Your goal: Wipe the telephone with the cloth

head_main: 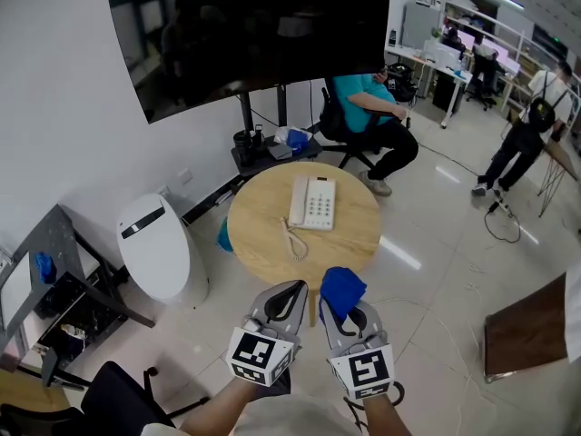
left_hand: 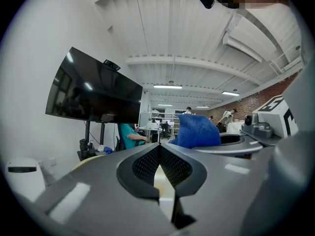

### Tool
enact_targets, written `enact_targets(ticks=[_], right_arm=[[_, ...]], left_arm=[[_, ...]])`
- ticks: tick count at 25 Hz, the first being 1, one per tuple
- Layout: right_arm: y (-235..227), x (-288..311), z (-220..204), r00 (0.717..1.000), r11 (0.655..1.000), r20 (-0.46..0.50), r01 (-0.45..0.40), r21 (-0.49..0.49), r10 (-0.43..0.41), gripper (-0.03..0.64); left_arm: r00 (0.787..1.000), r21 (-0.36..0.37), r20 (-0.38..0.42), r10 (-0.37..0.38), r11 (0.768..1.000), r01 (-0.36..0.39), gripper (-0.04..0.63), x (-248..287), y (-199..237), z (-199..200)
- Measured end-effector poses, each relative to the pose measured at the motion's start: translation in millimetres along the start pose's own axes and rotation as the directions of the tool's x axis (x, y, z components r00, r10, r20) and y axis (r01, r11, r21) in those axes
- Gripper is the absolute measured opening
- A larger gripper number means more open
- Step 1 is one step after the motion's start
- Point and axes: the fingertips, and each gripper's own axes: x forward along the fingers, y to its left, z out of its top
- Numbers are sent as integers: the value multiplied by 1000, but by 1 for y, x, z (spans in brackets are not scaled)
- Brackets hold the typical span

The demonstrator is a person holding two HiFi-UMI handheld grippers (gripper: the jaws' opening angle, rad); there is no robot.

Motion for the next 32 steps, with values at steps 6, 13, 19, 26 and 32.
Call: enact_targets(ticks=[6, 13, 19, 26, 32], right_arm=[[-18, 32, 0, 1000, 1000, -23, 14, 5, -14, 60], [-31, 71, -2, 999, 1000, -48, 22, 12, -22, 60], [-40, 105, -2, 997, 999, -70, 34, 14, -33, 60], [-48, 147, -1, 995, 999, -91, 51, 19, -50, 60], [-50, 180, 0, 992, 998, -111, 64, 16, -62, 60]], left_arm=[[1000, -15, -13, -14, 1000, 14, -8, 29, 26, -1], [999, -40, -27, -33, 999, 32, -8, 59, 58, -5], [998, -58, -38, -45, 997, 43, -8, 79, 87, -9], [996, -75, -60, -72, 995, 67, -8, 104, 120, -15], [994, -89, -65, -89, 993, 83, -8, 119, 150, -16]])
